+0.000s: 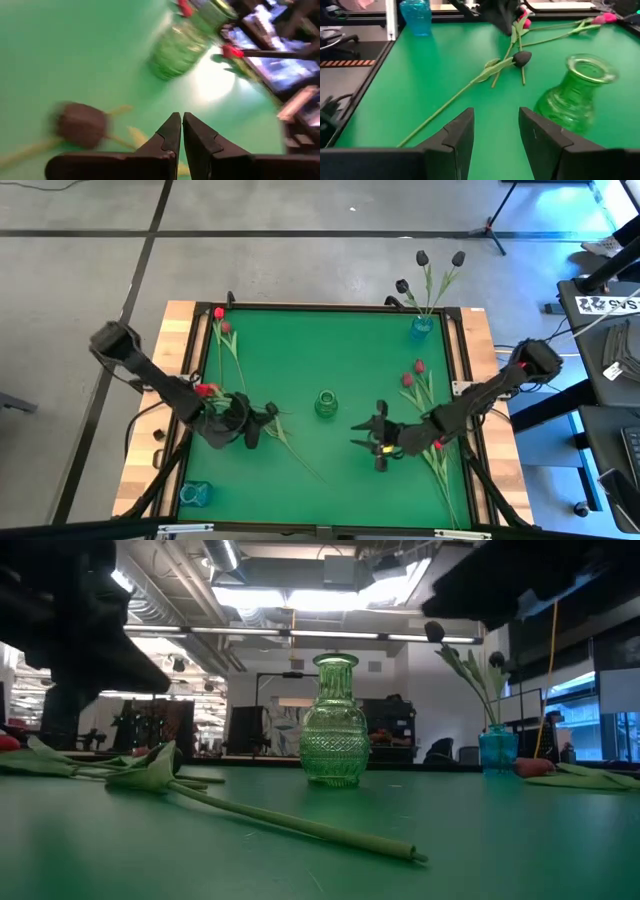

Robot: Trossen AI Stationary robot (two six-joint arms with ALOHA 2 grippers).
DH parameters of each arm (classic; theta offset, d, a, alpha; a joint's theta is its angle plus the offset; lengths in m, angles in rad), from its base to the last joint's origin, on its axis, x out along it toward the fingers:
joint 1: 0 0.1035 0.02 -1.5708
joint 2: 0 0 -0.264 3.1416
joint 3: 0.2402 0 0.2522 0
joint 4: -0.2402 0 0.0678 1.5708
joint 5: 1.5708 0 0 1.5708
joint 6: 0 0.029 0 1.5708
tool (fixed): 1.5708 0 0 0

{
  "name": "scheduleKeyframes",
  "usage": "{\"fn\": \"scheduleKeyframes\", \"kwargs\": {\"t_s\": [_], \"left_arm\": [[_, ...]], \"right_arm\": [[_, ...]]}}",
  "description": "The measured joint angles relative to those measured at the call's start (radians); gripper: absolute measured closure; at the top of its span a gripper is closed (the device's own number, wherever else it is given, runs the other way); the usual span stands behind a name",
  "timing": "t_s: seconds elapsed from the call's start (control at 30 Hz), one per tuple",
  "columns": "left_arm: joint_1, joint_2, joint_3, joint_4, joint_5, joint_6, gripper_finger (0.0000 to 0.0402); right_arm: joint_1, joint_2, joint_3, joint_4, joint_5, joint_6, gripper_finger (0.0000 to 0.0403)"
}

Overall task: Sort flowers into vase by color
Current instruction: Put the black flower into the top right blue vase

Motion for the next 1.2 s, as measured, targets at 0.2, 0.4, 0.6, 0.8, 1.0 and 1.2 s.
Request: {"fn": "scheduleKeyframes", "kwargs": {"t_s": [0.2, 0.4, 0.6, 0.8, 1.0, 1.2], "left_arm": [[0.017, -0.161, -0.001, -0.281, -0.012, -0.053, 0.0385], [0.0, -0.148, -0.001, -0.3, -0.001, -0.015, 0.0385], [0.002, -0.131, -0.002, -0.321, -0.068, -0.015, 0.0385], [0.003, -0.127, -0.002, -0.318, -0.154, -0.042, 0.0385], [0.005, -0.127, -0.002, -0.318, -0.188, -0.049, 0.0385], [0.005, -0.126, -0.002, -0.331, -0.188, -0.048, 0.0385]], "right_arm": [[-0.002, 0.207, 0.169, -0.008, 0.009, 0.042, 0.0249], [-0.002, 0.368, 0.379, -0.143, 0.073, 0.149, 0.0249], [-0.002, 0.468, 0.509, -0.229, 0.129, 0.23, 0.0249], [-0.005, 0.556, 0.533, -0.119, 0.137, 0.288, 0.0243], [-0.049, 0.69, 0.559, 0.066, 0.08, 0.247, 0.0178], [-0.114, 0.825, 0.719, 0.016, 0.034, 0.178, 0.012]]}}
